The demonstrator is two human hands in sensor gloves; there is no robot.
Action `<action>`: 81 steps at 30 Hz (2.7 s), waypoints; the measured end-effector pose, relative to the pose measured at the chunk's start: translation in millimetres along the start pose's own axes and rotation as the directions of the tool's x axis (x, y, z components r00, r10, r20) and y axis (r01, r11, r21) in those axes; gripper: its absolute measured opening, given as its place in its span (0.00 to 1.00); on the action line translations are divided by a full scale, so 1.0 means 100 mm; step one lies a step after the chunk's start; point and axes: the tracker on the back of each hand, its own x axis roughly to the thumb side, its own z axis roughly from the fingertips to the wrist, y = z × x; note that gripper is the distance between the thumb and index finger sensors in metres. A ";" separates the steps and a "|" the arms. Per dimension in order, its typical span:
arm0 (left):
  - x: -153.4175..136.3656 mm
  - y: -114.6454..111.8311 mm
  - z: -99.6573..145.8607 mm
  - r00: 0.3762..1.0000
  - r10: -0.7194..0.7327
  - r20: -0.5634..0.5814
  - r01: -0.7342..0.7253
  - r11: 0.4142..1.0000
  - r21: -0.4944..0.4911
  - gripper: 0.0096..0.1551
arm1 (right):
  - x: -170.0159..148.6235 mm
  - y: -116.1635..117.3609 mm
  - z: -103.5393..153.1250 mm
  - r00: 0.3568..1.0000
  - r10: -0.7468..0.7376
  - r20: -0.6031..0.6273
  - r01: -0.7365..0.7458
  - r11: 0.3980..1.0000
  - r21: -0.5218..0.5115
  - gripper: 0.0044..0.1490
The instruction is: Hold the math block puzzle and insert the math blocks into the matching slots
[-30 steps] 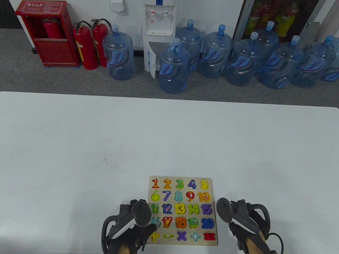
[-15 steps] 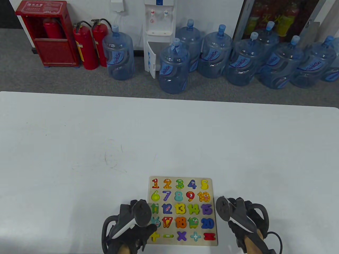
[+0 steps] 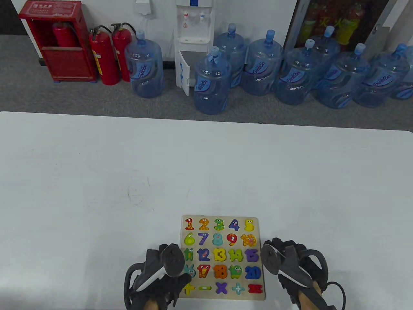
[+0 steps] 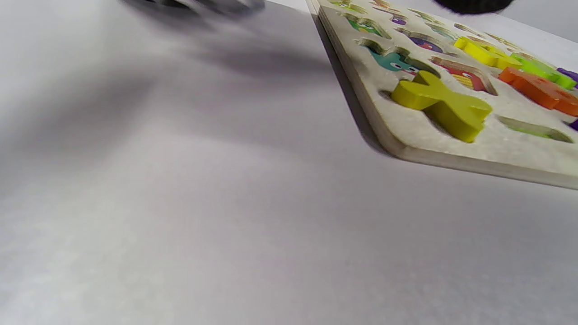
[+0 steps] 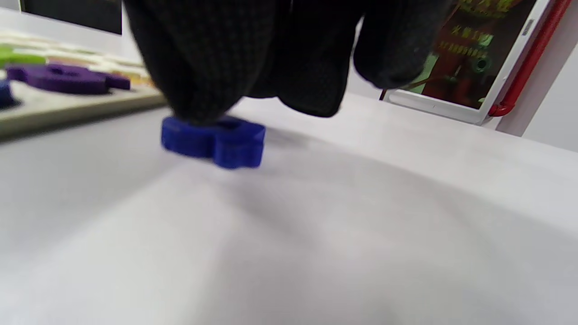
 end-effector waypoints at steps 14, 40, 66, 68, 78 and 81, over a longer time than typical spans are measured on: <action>0.00 0.00 0.00 1.000 -0.001 -0.001 0.001 1.000 -0.004 0.53 | 0.01 0.10 -0.07 0.984 0.065 -0.164 -0.058 0.997 0.047 0.43; 0.01 -0.01 0.00 1.000 -0.001 0.002 0.001 1.000 -0.004 0.53 | 0.08 0.05 -0.03 0.988 0.094 -0.122 -0.084 0.993 0.082 0.42; 0.00 -0.01 -0.01 1.000 0.000 -0.001 0.000 1.000 -0.006 0.53 | 0.16 -0.04 -0.03 0.997 0.074 -0.029 -0.074 0.997 -0.002 0.42; 0.00 -0.01 -0.01 1.000 0.001 -0.001 -0.001 1.000 -0.007 0.53 | 0.22 -0.10 -0.03 0.999 0.042 -0.010 -0.042 0.999 -0.012 0.42; -0.01 -0.01 -0.01 1.000 0.000 -0.014 0.000 1.000 -0.003 0.53 | 0.68 -0.47 -0.04 0.994 0.050 0.097 -0.043 0.996 -0.074 0.41; -0.01 0.00 -0.01 1.000 -0.010 -0.020 0.010 1.000 -0.002 0.53 | 0.88 -0.59 -0.05 0.990 0.045 0.137 -0.035 0.996 -0.079 0.41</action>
